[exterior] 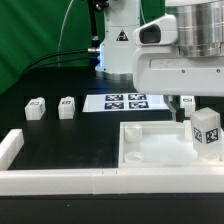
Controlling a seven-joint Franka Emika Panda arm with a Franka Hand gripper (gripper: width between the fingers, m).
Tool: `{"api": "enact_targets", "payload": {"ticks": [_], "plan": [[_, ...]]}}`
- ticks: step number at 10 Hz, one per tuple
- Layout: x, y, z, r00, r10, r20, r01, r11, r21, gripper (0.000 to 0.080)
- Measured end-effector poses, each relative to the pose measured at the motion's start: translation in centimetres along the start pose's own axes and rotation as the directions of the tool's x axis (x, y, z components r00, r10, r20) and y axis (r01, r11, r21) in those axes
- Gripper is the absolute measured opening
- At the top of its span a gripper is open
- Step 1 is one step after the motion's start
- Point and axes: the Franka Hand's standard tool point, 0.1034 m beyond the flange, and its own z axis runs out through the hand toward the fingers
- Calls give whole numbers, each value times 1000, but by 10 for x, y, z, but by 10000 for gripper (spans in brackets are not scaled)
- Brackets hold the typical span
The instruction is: Assemble one leg
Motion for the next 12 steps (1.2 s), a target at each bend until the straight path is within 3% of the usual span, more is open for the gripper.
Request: {"api": "enact_targets", "payload": {"ticks": [5,7,8,9,10,11,12], "plan": [[1,1,0,876,-482,-1,482,876,-2,649],[0,1,0,877,-480,0,480,877,-2,649],[0,1,0,877,-480,0,480,877,-2,514],[0,1,0,877,-480,0,480,877,-2,514],[0,1,0,877,-480,0,480,877,-1,375],[1,1,0,877,-480,-1,480,877,-2,292],[1,1,0,877,-480,-1,480,877,-2,292]]}}
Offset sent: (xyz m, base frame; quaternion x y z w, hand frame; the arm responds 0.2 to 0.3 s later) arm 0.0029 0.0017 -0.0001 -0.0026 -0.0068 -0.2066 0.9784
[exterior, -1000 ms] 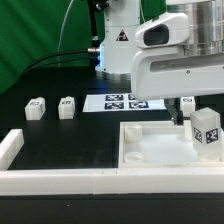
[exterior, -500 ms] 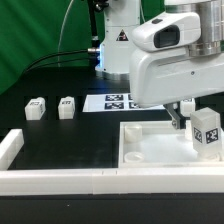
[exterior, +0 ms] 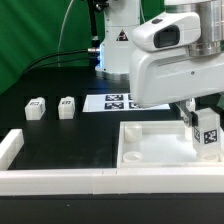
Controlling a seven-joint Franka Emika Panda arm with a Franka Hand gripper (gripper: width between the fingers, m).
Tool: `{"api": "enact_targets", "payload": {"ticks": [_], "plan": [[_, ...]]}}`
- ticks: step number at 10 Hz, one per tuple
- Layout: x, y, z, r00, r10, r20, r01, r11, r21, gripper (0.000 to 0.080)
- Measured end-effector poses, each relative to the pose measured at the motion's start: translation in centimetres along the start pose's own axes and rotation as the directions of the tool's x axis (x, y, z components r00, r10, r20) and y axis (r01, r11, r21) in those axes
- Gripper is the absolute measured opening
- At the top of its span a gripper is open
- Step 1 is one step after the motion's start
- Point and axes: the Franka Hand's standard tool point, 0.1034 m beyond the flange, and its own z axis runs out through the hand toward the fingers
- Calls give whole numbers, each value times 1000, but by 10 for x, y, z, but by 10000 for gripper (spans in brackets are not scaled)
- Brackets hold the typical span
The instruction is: Assemble one leg
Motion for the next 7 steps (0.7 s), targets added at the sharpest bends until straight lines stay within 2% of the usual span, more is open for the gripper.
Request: {"api": "enact_targets", "payload": {"ticks": [3,4,5,7], "plan": [[0,-1,0,996,89,-1,-89,996,4,294],[0,-1,0,985,172,0,-172,985,4,294],[0,0,0,961,275,-3,-275,961,9,294],[-2,-1,0,835,549,-14,-549,835,23,294]]}}
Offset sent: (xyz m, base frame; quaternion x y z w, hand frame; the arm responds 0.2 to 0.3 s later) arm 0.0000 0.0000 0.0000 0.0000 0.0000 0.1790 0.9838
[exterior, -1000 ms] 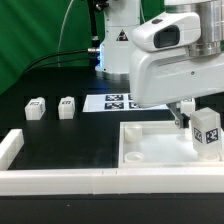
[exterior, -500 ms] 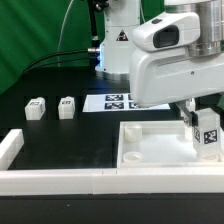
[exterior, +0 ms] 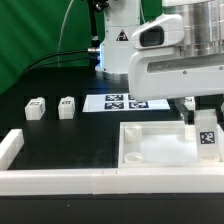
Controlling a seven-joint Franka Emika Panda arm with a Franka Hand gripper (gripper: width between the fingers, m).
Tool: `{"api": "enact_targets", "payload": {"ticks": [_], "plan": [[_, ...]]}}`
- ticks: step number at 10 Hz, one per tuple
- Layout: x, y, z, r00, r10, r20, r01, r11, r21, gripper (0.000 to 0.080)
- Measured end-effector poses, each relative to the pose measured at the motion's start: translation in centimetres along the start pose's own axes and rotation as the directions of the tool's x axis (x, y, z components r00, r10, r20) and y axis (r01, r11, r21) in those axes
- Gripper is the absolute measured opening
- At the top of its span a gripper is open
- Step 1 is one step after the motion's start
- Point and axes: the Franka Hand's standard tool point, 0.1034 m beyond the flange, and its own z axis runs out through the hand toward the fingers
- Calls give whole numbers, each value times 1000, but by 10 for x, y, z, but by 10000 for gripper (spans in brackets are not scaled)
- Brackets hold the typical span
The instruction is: Assemble one leg
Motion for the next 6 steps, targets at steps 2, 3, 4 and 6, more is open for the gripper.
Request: {"api": "enact_targets", "payload": {"ticks": [2,3,4,6], "plan": [[-4,-4,1,960,282,-1,-282,960,-1,294],[-4,-4,1,926,377,-2,-377,926,0,294],[-5,-5,1,886,463,0,-463,886,3,294],[-5,-7,1,735,678,7,-678,735,9,294]]}}
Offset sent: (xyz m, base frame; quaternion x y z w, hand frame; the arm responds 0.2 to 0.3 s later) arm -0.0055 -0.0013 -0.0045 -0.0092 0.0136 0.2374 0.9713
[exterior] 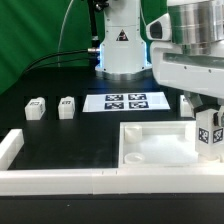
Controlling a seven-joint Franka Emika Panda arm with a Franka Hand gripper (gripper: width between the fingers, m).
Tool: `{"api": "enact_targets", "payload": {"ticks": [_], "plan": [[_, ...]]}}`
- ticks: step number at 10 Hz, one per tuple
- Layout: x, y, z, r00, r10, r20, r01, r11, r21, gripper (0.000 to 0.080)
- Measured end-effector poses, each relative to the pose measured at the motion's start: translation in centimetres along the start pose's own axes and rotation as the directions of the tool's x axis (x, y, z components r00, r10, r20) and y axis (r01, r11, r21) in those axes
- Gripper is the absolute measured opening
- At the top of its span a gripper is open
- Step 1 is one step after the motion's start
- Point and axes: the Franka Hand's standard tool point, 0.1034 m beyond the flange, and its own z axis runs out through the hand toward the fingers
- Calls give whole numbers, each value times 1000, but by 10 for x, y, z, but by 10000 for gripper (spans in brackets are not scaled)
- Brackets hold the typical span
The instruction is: Assemble one leg
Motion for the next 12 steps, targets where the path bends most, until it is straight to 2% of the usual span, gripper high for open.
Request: {"api": "enact_targets", "payload": {"ticks": [3,5,6,7,8,9,10,12], "plan": [[-4,-2,0,971,240,15,-240,971,4,294],[-4,-2,1,978,206,18,-206,979,5,294],[-5,-2,1,987,157,18,-157,988,5,473],[-5,-2,1,987,158,20,-158,987,5,589],[-5,-2,2,995,96,19,-96,995,6,589],[-5,-1,2,1000,-17,18,17,1000,6,637],[-5,-1,3,988,-152,19,151,988,5,646],[-5,-1,4,911,-411,12,411,911,1,646]]}}
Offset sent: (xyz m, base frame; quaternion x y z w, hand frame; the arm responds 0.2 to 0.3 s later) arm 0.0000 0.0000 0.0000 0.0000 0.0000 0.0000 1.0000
